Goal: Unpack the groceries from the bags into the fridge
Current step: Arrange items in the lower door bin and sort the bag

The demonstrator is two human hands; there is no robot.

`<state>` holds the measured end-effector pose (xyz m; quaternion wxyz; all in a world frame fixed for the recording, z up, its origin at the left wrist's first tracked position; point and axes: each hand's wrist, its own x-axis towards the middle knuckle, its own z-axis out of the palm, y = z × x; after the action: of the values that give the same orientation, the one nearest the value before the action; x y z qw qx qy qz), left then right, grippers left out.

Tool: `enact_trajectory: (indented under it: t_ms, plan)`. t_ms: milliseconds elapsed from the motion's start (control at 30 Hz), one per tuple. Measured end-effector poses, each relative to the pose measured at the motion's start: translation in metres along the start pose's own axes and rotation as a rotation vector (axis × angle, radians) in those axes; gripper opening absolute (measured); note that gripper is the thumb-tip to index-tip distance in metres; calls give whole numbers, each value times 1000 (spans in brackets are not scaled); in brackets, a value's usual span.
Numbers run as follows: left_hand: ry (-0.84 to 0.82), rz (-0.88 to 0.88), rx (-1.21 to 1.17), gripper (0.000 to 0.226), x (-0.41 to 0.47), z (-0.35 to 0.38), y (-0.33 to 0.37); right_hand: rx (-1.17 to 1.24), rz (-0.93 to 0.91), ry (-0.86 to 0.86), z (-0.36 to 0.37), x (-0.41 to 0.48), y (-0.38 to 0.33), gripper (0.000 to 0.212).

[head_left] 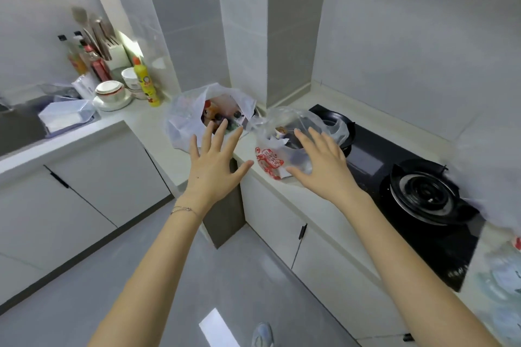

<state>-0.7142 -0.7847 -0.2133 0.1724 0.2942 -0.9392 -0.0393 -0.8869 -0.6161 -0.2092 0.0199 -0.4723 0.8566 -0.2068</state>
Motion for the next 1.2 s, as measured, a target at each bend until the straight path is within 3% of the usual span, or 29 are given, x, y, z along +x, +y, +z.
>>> enact_trajectory:
  t_ms: [233,667,967,1200]
  plan:
    - [-93,56,-30,83,72,37,-40,20,114,-23,23,57,13,77]
    - [-259,169,-26,82,186,132,-49,57,253,-86,70,161,99,73]
    - [-356,205,-37,81,250,185,-31,59,197,-330,124,235,137,72]
    - [-421,360,-39,49,280,217,-22,35,104,-526,165,271,145,66]
